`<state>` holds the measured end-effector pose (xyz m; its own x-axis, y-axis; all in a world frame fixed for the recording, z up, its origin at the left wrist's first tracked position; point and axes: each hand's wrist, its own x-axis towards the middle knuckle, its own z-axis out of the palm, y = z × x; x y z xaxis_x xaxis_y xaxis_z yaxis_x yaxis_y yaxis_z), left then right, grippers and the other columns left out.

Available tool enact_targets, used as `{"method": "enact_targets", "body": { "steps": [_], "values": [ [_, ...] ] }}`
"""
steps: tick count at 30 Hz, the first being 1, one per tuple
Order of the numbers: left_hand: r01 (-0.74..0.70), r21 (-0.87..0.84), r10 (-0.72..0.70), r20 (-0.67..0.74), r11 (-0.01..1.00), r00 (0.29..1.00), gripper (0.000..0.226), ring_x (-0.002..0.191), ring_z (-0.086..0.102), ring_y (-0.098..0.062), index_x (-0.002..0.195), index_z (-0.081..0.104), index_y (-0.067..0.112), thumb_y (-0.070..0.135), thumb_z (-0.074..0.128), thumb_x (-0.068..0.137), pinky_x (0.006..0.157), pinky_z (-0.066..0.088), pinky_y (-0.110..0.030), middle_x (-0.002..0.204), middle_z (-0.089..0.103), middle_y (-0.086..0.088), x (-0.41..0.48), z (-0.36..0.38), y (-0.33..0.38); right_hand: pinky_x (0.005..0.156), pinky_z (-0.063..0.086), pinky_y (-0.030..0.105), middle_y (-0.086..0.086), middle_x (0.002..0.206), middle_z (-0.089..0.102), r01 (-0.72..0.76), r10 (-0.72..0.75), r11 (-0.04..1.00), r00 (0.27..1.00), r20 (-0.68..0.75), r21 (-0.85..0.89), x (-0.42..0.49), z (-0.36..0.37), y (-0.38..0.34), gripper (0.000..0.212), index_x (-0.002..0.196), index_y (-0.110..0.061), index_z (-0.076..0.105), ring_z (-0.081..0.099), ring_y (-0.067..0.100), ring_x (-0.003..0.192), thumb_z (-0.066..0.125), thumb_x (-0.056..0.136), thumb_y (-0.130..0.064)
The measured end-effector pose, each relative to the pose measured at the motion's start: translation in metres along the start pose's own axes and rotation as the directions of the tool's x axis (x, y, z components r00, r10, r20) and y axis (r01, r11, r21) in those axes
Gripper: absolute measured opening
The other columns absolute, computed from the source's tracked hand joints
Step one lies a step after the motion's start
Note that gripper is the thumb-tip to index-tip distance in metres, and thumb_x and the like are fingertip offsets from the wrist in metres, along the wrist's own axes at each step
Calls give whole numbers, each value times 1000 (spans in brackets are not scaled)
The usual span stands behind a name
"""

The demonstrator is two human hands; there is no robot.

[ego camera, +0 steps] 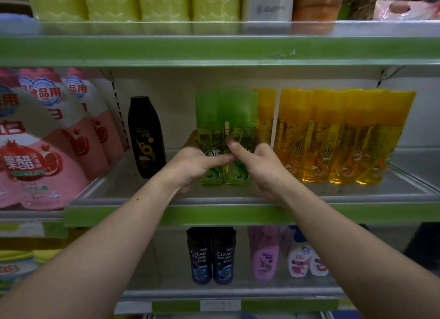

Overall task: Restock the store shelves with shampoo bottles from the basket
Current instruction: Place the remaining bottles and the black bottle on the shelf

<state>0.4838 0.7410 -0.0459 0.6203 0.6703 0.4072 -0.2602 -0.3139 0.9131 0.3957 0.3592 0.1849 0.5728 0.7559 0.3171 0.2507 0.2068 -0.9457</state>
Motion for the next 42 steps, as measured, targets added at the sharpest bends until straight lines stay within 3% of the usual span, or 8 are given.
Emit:
{"method": "enact_targets", "body": {
  "steps": [3,5,9,17,23,29,32,42],
  "values": [
    [-13,-6,12,-41,1000,999,94,134,46,-48,139,47,53,87,69,55,38,14,-83,140,27,49,7,-6,-13,111,14,15,38,146,38,18,-19,1000,998,60,24,-8,1,-5,51,153,10,12,23,40,148,30,107,0],
    [95,-20,-90,165,995,982,39,107,70,-16,108,72,30,34,86,72,77,62,-39,115,72,19,-143,25,219,92,53,21,9,121,68,-37,33,998,995,94,42,37,-13,52,72,152,-11,32,58,25,126,68,94,-32],
    [146,72,-155,146,987,977,20,72,69,9,91,68,20,10,80,78,61,47,-4,74,74,21,-173,46,278,104,47,34,-5,115,73,-16,10,999,994,110,49,40,-15,59,62,134,-20,53,65,8,112,78,82,-42],
    [126,192,-156,149,973,976,91,106,70,-11,123,65,17,56,93,46,101,51,-34,109,76,5,-181,37,280,72,48,4,-19,100,63,36,-35,999,999,21,-21,27,-23,58,33,112,-25,53,60,-10,85,75,87,-32],
    [96,494,-71,-69,864,995,100,120,53,-6,141,44,22,69,81,60,106,42,-31,129,57,12,-203,23,289,92,52,24,-7,118,64,157,-177,980,970,-166,-123,6,-22,59,49,133,-16,52,62,5,105,69,92,-36],
    [-13,590,343,-450,807,825,31,95,60,-27,103,55,13,42,63,94,86,51,-42,102,63,-9,-229,-17,298,64,45,20,-4,81,53,471,-509,859,831,-226,-203,-12,12,37,8,98,-16,52,51,5,72,60,99,-19],
    [227,604,158,-516,764,842,47,122,48,-34,122,47,2,27,71,90,104,40,-40,128,51,-19,-222,-49,298,69,51,22,-1,85,59,526,-537,814,843,26,-245,-9,48,31,7,101,-12,55,56,6,75,61,97,-14],
    [238,588,-148,-197,773,969,35,98,64,-19,118,61,11,2,71,85,81,48,-23,105,69,-6,-192,-82,291,100,47,39,19,129,57,-5,95,859,984,149,-513,39,140,47,43,132,-5,44,55,36,121,57,96,-25]
  ]
}}
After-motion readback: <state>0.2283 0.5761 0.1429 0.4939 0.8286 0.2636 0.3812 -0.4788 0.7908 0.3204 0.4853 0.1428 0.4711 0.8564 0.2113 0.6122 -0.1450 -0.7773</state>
